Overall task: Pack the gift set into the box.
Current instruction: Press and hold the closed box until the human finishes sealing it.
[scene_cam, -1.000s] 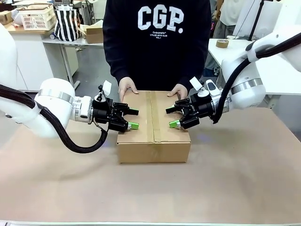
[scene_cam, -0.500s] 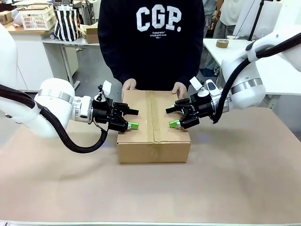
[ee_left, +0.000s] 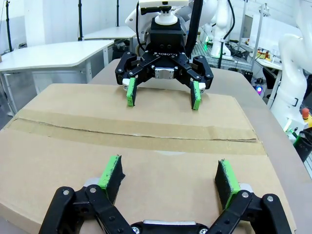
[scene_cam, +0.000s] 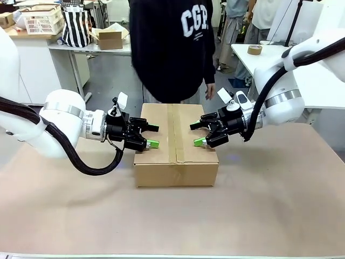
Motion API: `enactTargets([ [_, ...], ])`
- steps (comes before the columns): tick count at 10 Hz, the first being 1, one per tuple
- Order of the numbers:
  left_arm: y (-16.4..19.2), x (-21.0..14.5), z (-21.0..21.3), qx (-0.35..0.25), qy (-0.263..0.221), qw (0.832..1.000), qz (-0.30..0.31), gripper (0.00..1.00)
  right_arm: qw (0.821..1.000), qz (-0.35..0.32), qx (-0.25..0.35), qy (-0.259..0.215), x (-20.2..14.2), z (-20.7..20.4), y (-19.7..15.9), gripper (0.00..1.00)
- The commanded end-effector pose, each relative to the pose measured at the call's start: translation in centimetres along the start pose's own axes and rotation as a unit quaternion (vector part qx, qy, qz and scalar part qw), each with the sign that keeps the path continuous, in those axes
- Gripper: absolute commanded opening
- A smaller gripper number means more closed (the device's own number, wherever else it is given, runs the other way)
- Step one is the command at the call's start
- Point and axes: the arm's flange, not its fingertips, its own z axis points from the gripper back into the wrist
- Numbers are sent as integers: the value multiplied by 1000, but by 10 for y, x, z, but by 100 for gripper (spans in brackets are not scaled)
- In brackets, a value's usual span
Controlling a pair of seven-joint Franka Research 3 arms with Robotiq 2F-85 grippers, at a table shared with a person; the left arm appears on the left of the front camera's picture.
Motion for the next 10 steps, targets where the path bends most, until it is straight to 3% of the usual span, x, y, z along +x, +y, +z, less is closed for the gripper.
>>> enactTargets([
  [1,0,-6,0,3,-2,1000,-2,100,1000,-1,-1,3,-2,-1,0,100],
  [10,0,-6,0,3,-2,1000,-2,100,1000,-1,-1,3,-2,-1,0,100],
])
